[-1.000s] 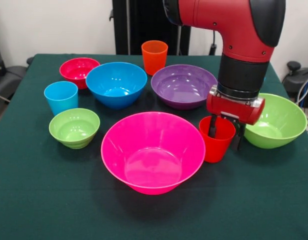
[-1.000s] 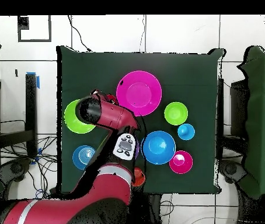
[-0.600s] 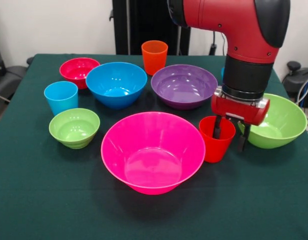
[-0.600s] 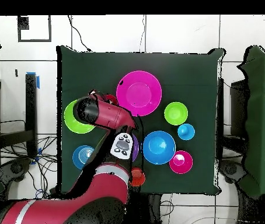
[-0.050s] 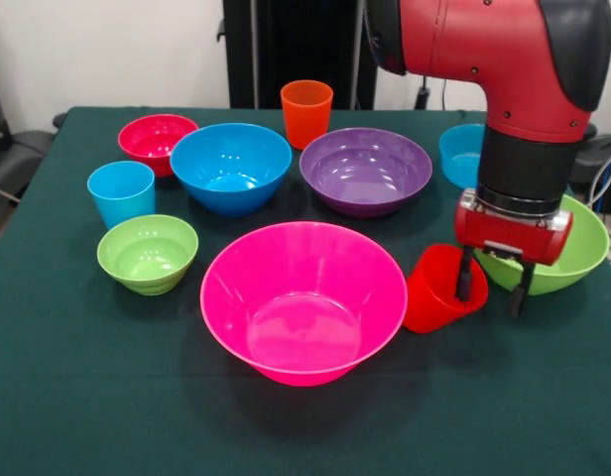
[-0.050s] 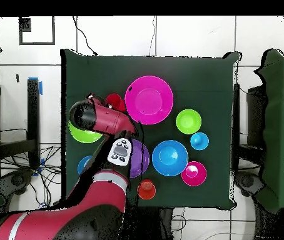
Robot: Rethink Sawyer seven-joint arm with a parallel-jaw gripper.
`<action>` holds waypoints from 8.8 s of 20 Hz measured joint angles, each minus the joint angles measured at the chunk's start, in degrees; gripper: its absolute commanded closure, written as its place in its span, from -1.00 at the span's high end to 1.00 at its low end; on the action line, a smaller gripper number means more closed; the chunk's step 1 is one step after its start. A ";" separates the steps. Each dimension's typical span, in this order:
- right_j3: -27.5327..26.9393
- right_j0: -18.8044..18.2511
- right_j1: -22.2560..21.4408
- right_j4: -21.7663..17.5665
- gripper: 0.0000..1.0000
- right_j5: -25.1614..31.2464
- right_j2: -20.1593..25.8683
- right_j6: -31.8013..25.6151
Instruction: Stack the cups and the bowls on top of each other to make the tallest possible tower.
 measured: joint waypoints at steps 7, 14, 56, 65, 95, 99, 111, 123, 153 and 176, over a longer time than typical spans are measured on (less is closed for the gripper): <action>-1.87 1.20 1.75 0.96 1.00 0.00 -0.41 0.39; -2.35 1.35 2.17 0.95 1.00 0.00 -0.73 0.67; -1.72 -1.67 -1.67 -2.28 1.00 0.02 -3.62 0.67; -1.72 -1.67 -1.82 -2.28 1.00 0.02 -3.63 0.67; -1.73 -1.68 -3.88 -2.29 1.00 0.02 -4.96 0.67; -1.73 -1.68 -3.90 -2.30 1.00 0.03 -5.38 0.67; -1.72 -1.68 -4.96 -2.30 1.00 0.05 -5.49 0.67; -1.70 -1.74 -8.80 -2.33 1.00 2.69 -5.63 0.67; -1.70 -3.50 -10.51 -10.69 1.00 6.22 -5.63 0.67; -1.65 -6.02 -10.36 -14.14 1.00 6.22 -5.26 0.67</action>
